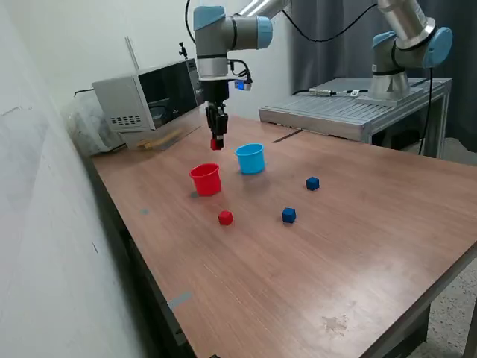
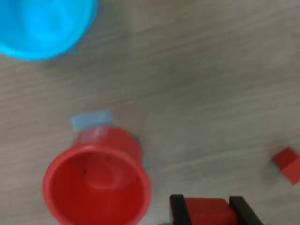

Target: Place red objects in the red bin, and blue objects in the blue bin.

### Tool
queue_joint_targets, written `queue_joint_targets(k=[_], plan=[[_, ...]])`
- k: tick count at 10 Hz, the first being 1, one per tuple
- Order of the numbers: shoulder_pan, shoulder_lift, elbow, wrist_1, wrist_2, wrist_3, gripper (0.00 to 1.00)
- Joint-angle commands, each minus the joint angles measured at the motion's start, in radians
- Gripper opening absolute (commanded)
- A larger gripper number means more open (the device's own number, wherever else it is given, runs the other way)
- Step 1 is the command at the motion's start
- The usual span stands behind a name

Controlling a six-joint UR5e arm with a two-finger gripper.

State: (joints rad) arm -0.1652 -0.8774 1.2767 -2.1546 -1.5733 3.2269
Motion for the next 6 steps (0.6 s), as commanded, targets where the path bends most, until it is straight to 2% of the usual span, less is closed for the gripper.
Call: queue_joint_targets(k=[1,4,6], plan=[[-0.048,0.061,-0.049,-0.002,-0.002,0.002,0.0],[-0.108,0.109,-0.033,-0.013,-0.002,0.002,0.0],[-0.108,0.116,-0.043,-0.037,-0.004,0.001,0.0]])
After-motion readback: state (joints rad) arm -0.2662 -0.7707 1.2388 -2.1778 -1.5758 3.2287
